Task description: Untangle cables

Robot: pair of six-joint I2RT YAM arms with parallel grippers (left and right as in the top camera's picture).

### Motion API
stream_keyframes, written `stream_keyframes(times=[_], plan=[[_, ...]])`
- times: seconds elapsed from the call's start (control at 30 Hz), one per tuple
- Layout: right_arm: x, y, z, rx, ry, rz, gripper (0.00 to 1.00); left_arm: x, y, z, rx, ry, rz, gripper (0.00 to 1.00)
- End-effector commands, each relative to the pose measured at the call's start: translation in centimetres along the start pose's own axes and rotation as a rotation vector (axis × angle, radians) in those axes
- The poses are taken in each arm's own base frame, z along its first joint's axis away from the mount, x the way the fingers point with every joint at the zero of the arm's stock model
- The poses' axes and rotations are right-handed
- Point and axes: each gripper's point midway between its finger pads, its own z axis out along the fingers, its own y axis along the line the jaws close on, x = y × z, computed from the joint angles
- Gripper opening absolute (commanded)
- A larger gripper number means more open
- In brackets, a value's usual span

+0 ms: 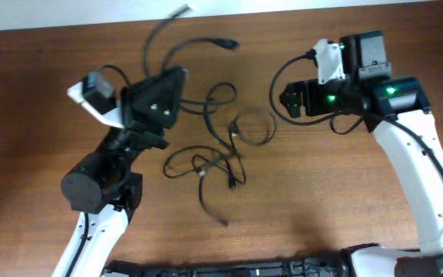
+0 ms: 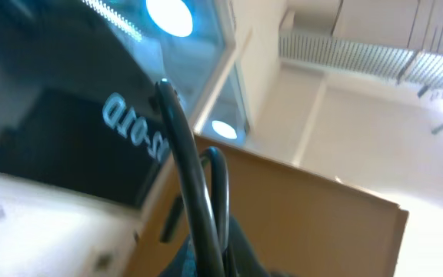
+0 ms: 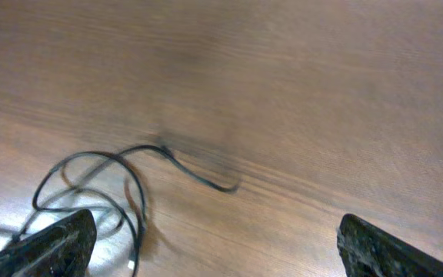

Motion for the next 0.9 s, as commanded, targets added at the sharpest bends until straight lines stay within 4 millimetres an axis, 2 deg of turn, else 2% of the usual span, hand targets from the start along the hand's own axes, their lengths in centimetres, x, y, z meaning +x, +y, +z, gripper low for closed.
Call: stream_keyframes(times=[0.0,0.07,0.1,0.17,0.2,0.23,0.27,0.3,0.33,0.37,0.4,0.43,0.47,0.53,0.6,0.73,0.77,0.8,0.83,0.87], plan=[[0.6,-1.9,-0.3,0.03,0.025,0.039,0.99,-4.9,0.1,-0.9,-0.041,-0.176,0.089,0.01],[0.5,-1.9,-0.4,0.027,0.023,0.042,0.99,-5.9,0.7,-1.3,-0.07,-0.217,0.098,0.02],[0.5,-1.9,-0.4,0.027,0.022,0.042,0.99,-6.3,0.9,-1.4,-0.081,-0.234,0.101,0.09],[0.5,-1.9,-0.4,0.027,0.021,0.042,0.98,-7.4,1.2,-1.7,-0.105,-0.298,0.105,0.57],[0.5,-1.9,-0.4,0.027,0.022,0.042,0.99,-7.3,1.5,-1.7,-0.118,-0.294,0.097,0.73],[0.5,-1.9,-0.4,0.027,0.021,0.042,0.99,-6.8,2.4,-1.7,-0.151,-0.276,0.079,0.79],[0.5,-1.9,-0.4,0.027,0.021,0.042,0.99,-5.9,4.2,-1.8,-0.217,-0.24,0.043,0.82],[0.5,-1.9,-0.4,0.027,0.021,0.042,0.99,-4.5,6.6,-2.1,-0.314,-0.184,0.02,0.87],[0.5,-1.9,-0.4,0.027,0.021,0.042,0.99,-3.0,9.3,-2.9,-0.438,-0.124,0.051,0.88],[0.5,-1.9,-0.4,0.027,0.021,0.042,0.99,-0.7,13.5,-5.2,-0.643,-0.032,0.081,0.89],[0.5,-1.9,-0.4,0.027,0.021,0.042,0.99,1.8,16.7,-7.9,-0.818,0.079,0.095,0.91],[0.4,-1.9,-0.4,0.026,0.018,0.041,0.99,6.6,20.1,-13.1,-1.04,0.321,0.098,0.96],[0.4,-1.8,-0.4,0.02,0.019,0.042,0.99,10.2,21.2,-17.0,-1.155,0.516,0.074,0.99],[0.2,-1.2,-0.4,-0.015,0.011,0.039,0.99,13.4,20.9,-21.5,-1.239,0.754,0.075,0.99],[0.3,-1.2,-0.4,-0.015,0.014,0.04,0.99,14.7,20.4,-23.7,-1.263,0.892,0.096,0.99],[0.3,-1.2,-0.4,-0.014,0.012,0.039,0.99,15.7,19.2,-25.8,-1.294,0.993,0.059,0.99],[0.2,-1.2,-0.4,-0.015,0.012,0.039,0.99,15.1,18.4,-25.6,-1.288,1.029,0.078,0.99],[0.3,-0.9,-0.4,-0.031,0.013,0.04,0.99,13.5,17.6,-24.7,-1.279,1.05,0.129,0.99],[0.3,0.4,-0.5,-0.106,0.017,0.041,0.99,10.7,16.4,-23.4,-1.283,1.075,0.22,0.99],[0.3,0.8,-0.5,-0.131,0.017,0.04,0.99,8.9,15.5,-23.0,-1.304,1.098,0.275,0.99]])
